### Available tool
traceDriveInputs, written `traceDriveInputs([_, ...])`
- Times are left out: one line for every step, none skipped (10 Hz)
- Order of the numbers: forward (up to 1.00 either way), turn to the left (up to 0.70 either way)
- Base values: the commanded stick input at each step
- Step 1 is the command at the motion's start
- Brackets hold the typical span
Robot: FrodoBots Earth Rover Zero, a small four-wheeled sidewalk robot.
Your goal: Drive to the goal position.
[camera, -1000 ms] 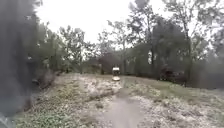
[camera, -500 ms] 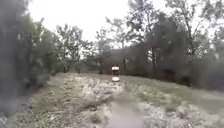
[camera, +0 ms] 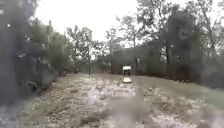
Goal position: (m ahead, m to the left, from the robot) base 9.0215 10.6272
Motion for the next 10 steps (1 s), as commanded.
traceDriveInputs([0.7,0.0])
traceDriveInputs([0.7,0.0])
traceDriveInputs([0.7,0.0])
traceDriveInputs([0.7,0.0])
traceDriveInputs([0.7,0.0])
traceDriveInputs([0.7,0.0])
traceDriveInputs([0.7,0.0])
traceDriveInputs([0.7,0.0])
traceDriveInputs([0.7,0.0])
traceDriveInputs([0.7,0.0])
